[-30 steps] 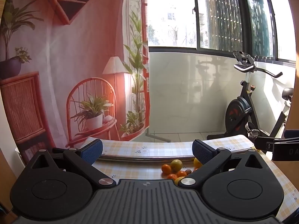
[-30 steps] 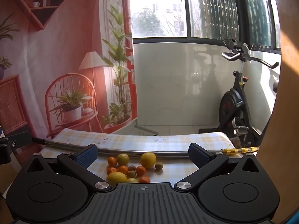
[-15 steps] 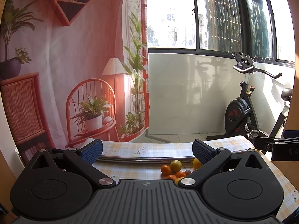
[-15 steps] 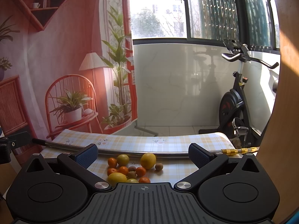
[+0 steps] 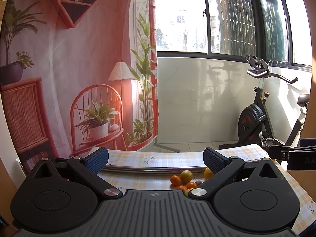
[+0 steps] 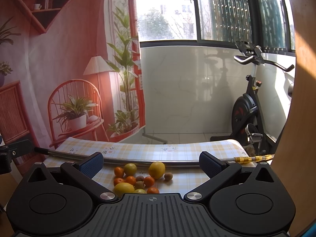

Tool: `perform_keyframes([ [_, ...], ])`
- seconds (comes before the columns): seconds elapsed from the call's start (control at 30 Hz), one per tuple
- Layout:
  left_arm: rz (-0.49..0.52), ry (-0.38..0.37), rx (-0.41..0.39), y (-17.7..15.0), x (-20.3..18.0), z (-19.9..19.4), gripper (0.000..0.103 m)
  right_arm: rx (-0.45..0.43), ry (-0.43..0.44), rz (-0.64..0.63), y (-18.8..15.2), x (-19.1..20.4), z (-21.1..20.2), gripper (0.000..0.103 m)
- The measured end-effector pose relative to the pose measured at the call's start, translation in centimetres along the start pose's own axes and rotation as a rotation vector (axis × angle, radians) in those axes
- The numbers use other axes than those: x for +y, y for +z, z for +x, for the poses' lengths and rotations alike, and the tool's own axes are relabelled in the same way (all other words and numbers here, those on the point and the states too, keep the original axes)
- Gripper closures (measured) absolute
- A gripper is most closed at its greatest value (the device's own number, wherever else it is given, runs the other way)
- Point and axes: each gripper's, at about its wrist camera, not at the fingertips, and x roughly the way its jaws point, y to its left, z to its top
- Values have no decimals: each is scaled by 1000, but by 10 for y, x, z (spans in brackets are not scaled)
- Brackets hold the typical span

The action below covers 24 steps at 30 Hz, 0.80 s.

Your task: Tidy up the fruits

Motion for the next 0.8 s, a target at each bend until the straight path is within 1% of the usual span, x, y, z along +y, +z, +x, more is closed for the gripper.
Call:
perform_keyframes([
  [0.03, 0, 0, -1, 0, 0, 0, 0, -1, 0, 0, 0, 5, -1, 0],
  [0.8, 5, -1, -9, -2, -1, -1, 0, -1, 2, 5, 1, 2, 0, 0],
])
